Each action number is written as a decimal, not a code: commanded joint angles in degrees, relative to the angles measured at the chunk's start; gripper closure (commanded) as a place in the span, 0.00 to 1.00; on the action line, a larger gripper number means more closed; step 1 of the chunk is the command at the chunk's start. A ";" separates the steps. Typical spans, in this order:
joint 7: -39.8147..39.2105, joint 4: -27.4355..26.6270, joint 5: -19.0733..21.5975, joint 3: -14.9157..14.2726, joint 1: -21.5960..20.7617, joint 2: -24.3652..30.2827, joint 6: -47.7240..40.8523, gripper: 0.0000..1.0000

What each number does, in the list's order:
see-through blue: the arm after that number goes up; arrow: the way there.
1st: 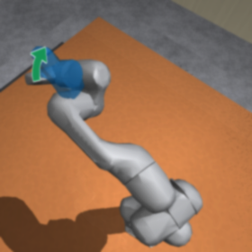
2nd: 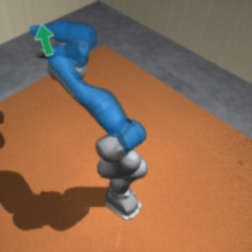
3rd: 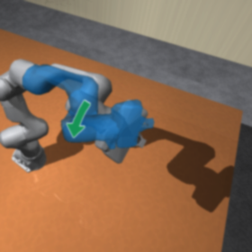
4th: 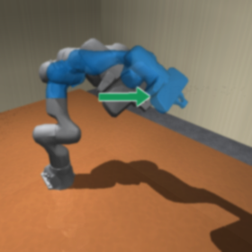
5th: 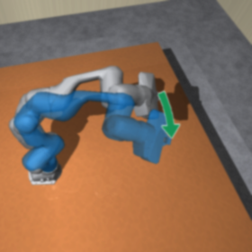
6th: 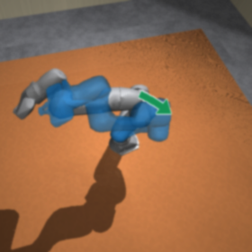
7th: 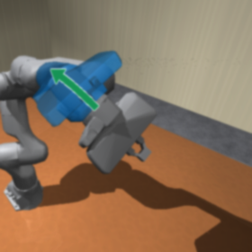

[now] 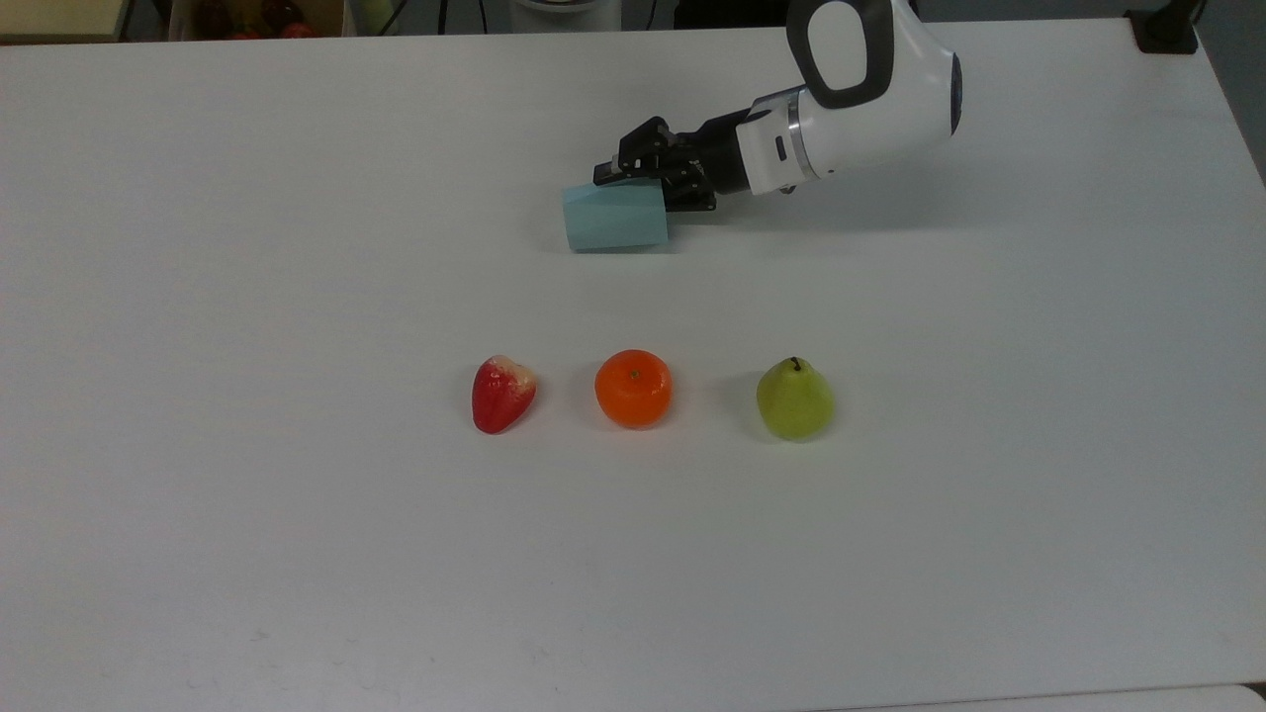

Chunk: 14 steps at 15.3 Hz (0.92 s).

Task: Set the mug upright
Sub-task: 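Close the gripper on the blue mug's base and lift it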

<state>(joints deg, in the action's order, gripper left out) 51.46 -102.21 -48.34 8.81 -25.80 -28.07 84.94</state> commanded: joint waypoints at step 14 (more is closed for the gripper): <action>-19.63 4.12 19.39 -0.02 7.08 10.58 8.10 1.00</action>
<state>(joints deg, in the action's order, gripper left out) 36.51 -98.23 -36.04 8.78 -19.84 -18.21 86.33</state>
